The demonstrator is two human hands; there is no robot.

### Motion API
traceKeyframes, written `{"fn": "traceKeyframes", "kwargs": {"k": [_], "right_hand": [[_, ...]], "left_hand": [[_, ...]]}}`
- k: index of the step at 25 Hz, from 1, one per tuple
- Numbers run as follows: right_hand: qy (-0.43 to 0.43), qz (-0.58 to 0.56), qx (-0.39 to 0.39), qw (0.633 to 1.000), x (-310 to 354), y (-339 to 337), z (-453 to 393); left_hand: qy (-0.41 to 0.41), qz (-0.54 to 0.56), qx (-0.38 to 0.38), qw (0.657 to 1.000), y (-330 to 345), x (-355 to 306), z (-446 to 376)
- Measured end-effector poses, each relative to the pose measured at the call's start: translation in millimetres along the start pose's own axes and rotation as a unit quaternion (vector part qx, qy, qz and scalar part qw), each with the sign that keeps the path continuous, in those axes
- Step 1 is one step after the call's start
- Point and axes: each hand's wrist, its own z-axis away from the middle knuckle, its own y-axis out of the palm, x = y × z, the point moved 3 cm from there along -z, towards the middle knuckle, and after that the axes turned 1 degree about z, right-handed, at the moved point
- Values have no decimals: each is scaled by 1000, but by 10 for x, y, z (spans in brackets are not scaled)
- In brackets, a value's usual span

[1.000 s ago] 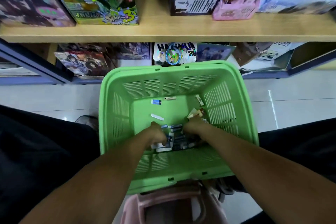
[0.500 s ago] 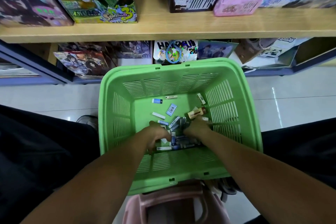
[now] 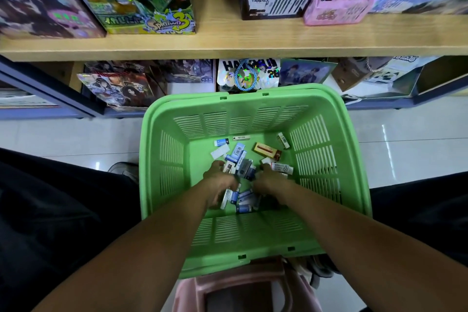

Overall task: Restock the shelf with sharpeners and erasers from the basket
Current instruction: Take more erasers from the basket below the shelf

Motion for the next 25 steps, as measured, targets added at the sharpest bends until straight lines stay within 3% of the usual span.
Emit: {"fn": "traceKeyframes", "kwargs": {"k": [3, 6, 13, 16, 18, 22, 25], "right_hand": [[27, -208, 31, 977, 43, 115, 59], [9, -301, 34, 953, 120, 42, 38], [4, -298, 82, 951, 173, -22, -2], [-18, -154, -8, 988, 237, -4, -108], [-41, -83, -54, 994, 242, 16, -137], [-54, -144, -69, 986, 268, -43, -101], [-54, -217, -18, 975, 274, -82, -71]], "left_hand": [[14, -2, -7, 1000, 58, 58, -87], [14, 43, 12, 999, -6, 35, -40], [4, 78, 24, 997, -8, 2, -81], [51, -40, -110, 992, 29, -103, -143], [64, -58, -160, 983, 51, -173, -157], [57, 16, -137, 989, 50, -231, -204], [45, 93, -90, 991, 22, -210, -276]]}}
